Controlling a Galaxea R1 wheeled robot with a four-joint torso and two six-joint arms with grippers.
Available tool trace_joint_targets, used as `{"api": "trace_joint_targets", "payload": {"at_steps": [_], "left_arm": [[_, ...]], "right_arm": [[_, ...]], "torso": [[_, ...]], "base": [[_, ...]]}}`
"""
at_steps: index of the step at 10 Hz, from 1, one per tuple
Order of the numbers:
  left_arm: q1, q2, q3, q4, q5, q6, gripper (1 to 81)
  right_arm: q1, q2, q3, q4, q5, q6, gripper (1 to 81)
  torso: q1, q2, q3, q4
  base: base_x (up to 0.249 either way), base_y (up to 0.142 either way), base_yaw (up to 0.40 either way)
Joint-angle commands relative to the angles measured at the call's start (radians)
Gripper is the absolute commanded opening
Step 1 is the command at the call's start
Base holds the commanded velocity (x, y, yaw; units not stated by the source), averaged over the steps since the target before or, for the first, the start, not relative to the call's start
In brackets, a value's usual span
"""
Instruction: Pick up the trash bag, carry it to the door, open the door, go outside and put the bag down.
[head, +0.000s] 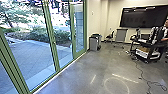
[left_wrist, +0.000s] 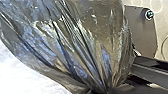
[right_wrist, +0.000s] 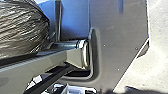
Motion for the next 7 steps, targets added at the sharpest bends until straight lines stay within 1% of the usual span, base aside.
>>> {"api": "trace_joint_targets", "payload": {"at_steps": [1, 4, 6, 7], "left_arm": [[-0.049, -0.011, 0.0, 0.003, 0.068, 0.007, 1.0], [-0.048, -0.012, 0.0, 0.002, 0.065, 0.007, 1.0], [-0.042, -0.007, 0.003, 0.005, 0.028, 0.008, 1.0], [-0.04, -0.007, 0.005, 0.003, 0.027, 0.008, 1.0]], "right_arm": [[0.05, 0.005, 0.005, -0.001, -0.064, -0.002, 81.1], [0.047, 0.005, 0.005, -0.003, -0.064, -0.002, 81.1], [0.044, 0.005, 0.005, -0.001, -0.064, -0.002, 81.1], [0.044, 0.005, 0.005, -0.001, -0.064, -0.002, 81.1]], "torso": [[0.0, 0.0, 0.0, 0.0], [0.0, 0.0, 0.0, 0.0], [0.0, 0.0, 0.0, 0.0], [0.0, 0.0, 0.0, 0.0]], "base": [[0.171, 0.0, 0.0], [0.171, 0.0, 0.0], [0.171, 0.0, 0.0], [0.171, 0.0, 0.0]]}}
